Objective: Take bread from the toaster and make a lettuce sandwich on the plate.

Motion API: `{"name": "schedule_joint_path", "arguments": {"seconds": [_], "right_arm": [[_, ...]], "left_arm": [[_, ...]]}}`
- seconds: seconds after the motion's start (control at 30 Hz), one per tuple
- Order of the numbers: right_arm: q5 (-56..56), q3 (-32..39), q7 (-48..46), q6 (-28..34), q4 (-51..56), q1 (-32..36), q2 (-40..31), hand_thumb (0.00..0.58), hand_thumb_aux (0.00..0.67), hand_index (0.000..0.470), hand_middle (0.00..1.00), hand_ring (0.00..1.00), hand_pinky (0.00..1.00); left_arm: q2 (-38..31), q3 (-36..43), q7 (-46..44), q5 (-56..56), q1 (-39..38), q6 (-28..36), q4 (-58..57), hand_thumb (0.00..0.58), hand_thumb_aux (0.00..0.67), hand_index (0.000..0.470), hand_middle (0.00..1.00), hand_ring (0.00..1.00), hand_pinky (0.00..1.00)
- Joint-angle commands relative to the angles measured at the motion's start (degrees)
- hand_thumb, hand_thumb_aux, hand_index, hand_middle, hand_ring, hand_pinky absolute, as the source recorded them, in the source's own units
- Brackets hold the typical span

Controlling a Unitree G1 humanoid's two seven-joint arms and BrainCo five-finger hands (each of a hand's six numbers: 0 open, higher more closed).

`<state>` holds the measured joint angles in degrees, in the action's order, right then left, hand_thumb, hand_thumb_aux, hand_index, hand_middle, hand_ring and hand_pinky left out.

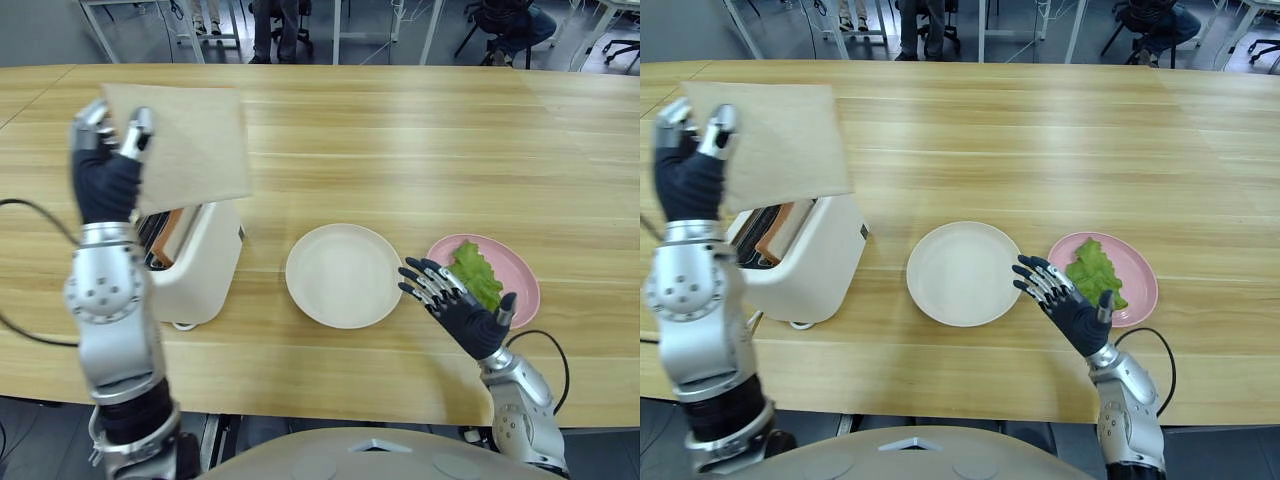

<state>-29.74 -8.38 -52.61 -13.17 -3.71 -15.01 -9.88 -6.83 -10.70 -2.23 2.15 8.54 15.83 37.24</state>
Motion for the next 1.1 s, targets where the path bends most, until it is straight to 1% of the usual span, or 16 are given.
{"name": "schedule_joint_path", "arguments": {"seconds": [0.03, 0.07, 0.17, 0.23, 0.37, 0.47, 0.6, 0.73, 0.87, 0.93, 0.97, 1.0, 1.03, 1.07, 1.1], "right_arm": [[13.1, 0.5, 7.8, -9.3, -5.9, 3.2, -0.1, 0.0, 0.0, 0.0, 0.0, 0.0, 0.0], [19.1, 0.3, 10.3, -14.3, -6.0, 4.4, -0.3, 0.0, 0.0, 0.0, 0.0, 0.0, 0.0], [35.1, -1.6, 19.0, -25.7, -3.7, 7.8, -1.5, 0.0, 0.0, 0.0, 0.0, 0.0, 0.0], [42.0, -3.6, 25.1, -27.2, -1.8, 9.4, -2.8, 0.0, 0.0, 0.0, 0.01, 0.01, 0.01], [52.6, -6.9, 35.0, -29.2, 1.8, 11.3, -8.6, 0.0, 0.0, 0.0, 0.0, 0.0, 0.0], [62.4, -8.4, 42.7, -29.5, 3.6, 12.2, -14.0, 0.0, 0.0, 0.0, 0.0, 0.0, 0.0], [74.7, -7.5, 53.0, -27.0, 6.8, 12.4, -20.9, 0.0, 0.0, 0.0, 0.0, 0.0, 0.0], [86.4, -4.0, 62.7, -21.3, 12.1, 13.1, -27.9, 0.0, 0.0, 0.0, 0.0, 0.0, 0.0], [92.8, 1.1, 67.7, -14.2, 19.3, 14.4, -32.7, 0.0, 0.0, 0.0, 0.0, 0.0, 0.0], [94.2, 4.2, 68.9, -12.2, 23.8, 15.3, -34.6, 0.0, 0.0, 0.0, 0.0, 0.0, 0.0], [94.8, 5.8, 69.3, -11.0, 26.0, 15.7, -35.3, 0.0, 0.0, 0.0, 0.0, 0.0, 0.0], [95.0, 7.3, 69.3, -10.3, 27.9, 16.1, -35.9, 0.0, 0.0, 0.0, 0.0, 0.0, 0.0], [95.0, 8.7, 69.3, -9.7, 29.5, 16.3, -36.4, 0.0, 0.0, 0.0, 0.0, 0.0, 0.0], [94.7, 10.0, 69.2, -8.9, 30.9, 16.5, -36.9, 0.0, 0.0, 0.0, 0.0, 0.0, 0.0], [94.3, 11.1, 68.8, -8.4, 32.0, 16.7, -37.3, 0.0, 0.0, 0.0, 0.0, 0.0, 0.0]], "left_arm": [[4.5, 11.9, -0.1, 1.1, -1.0, 1.3, -3.5, 0.58, 0.67, 0.46, 1.0, 1.0, 1.0], [6.3, 15.4, 0.0, 1.4, -1.7, 1.1, -5.4, 0.58, 0.67, 0.46, 1.0, 1.0, 1.0], [10.6, 23.1, 0.3, 1.7, -3.2, 0.2, -12.5, 0.58, 0.67, 0.46, 1.0, 1.0, 1.0], [12.1, 26.4, 0.6, 2.5, -3.9, -1.0, -18.6, 0.58, 0.67, 0.46, 1.0, 1.0, 1.0], [11.6, 29.7, 1.9, 4.7, -4.0, -3.9, -29.7, 0.58, 0.67, 0.46, 1.0, 1.0, 1.0], [11.1, 29.9, 3.1, 6.0, -3.8, -5.5, -36.3, 0.58, 0.67, 0.46, 1.0, 1.0, 1.0], [11.1, 29.2, 5.5, 7.3, -3.0, -7.6, -42.8, 0.58, 0.67, 0.46, 1.0, 1.0, 1.0], [10.9, 28.1, 7.9, 8.1, -3.1, -9.1, -47.3, 0.58, 0.67, 0.46, 1.0, 1.0, 1.0], [9.8, 28.7, 10.2, 11.1, -3.5, -9.5, -49.6, 0.58, 0.67, 0.46, 1.0, 1.0, 1.0], [9.2, 29.4, 11.2, 13.3, -3.6, -9.0, -49.9, 0.58, 0.67, 0.46, 1.0, 1.0, 1.0], [8.7, 30.0, 12.0, 14.8, -3.5, -8.8, -50.1, 0.58, 0.67, 0.46, 0.98, 0.98, 0.98], [8.5, 30.4, 12.4, 16.1, -3.5, -8.1, -50.2, 0.577, 0.625, 0.429, 0.56, 0.56, 0.56], [8.2, 30.9, 12.8, 17.5, -3.4, -7.6, -50.3, 0.485, 0.399, 0.274, 0.06, 0.06, 0.06], [7.9, 31.4, 13.3, 18.9, -3.4, -7.2, -50.3, 0.265, 0.176, 0.121, 0.0, 0.0, 0.0], [7.6, 32.1, 13.6, 20.2, -3.4, -6.6, -50.2, 0.0, 0.0, 0.0, 0.0, 0.0, 0.0]]}}
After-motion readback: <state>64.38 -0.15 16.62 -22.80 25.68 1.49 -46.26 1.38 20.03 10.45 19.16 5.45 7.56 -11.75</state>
